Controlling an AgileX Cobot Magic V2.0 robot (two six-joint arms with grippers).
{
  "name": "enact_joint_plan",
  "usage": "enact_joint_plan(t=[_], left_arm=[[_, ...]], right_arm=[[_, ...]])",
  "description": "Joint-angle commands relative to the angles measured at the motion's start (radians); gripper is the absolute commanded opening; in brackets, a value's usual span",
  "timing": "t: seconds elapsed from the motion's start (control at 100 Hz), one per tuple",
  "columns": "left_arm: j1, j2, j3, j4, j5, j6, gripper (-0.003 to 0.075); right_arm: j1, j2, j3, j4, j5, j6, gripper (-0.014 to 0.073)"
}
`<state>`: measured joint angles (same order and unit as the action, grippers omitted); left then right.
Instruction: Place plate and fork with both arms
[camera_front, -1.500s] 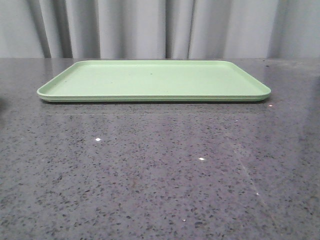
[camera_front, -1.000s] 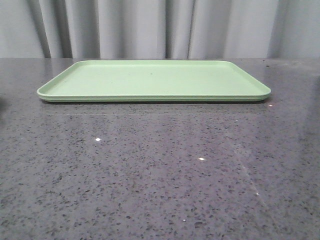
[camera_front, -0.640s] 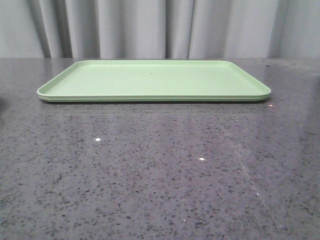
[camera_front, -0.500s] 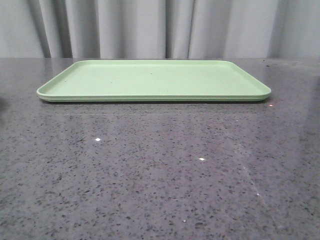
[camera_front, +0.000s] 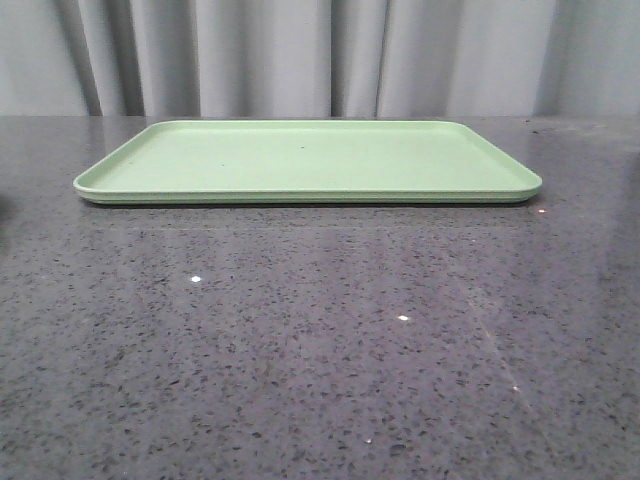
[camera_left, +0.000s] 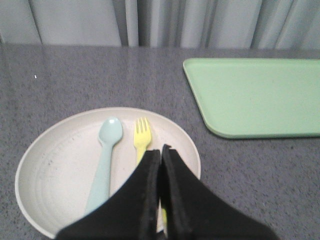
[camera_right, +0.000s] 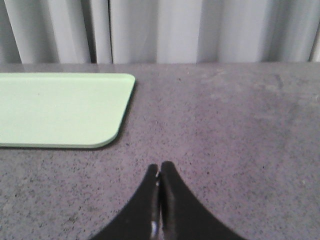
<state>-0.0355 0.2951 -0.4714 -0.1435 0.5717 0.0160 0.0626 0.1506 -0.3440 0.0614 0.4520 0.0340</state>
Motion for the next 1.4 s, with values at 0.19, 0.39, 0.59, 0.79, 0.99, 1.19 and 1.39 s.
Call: enact_joint_plan(t=[0.19, 0.39, 0.59, 0.79, 0.99, 1.19, 1.39], left_arm=[[0.002, 0.238, -0.26, -0.052, 0.164, -0.004, -0.002], [0.002, 0.267, -0.267, -0.074, 0.219, -0.004, -0.002], [0.002, 0.267, -0.267, -0.074, 0.247, -0.004, -0.002], [0.002, 0.267, -0.267, -0.074, 0.272, -0.004, 0.0006], [0.002, 0.267, -0.267, -0.074, 0.296, 0.017, 0.0339], [0.002, 0.267, -0.267, -0.052, 0.288, 0.024, 0.0714], [0.002, 0.267, -0.267, -0.059, 0.276, -0.002, 0.065]], right_arm=[[-0.005, 0.229, -0.27, 0.004, 0.265, -0.006, -0.012], [-0.005, 0.28, -0.332, 0.004, 0.329, -0.006, -0.012], [-0.005, 0.28, -0.332, 0.004, 0.33, -0.006, -0.0116], [-0.005, 0.28, -0.332, 0.004, 0.329, -0.006, -0.0039], [-0.005, 0.28, -0.332, 0.004, 0.327, -0.006, 0.0298], [-0.005, 0.28, -0.332, 0.004, 0.325, -0.006, 0.044], [-0.005, 0.28, -0.332, 0.004, 0.325, -0.006, 0.0438]])
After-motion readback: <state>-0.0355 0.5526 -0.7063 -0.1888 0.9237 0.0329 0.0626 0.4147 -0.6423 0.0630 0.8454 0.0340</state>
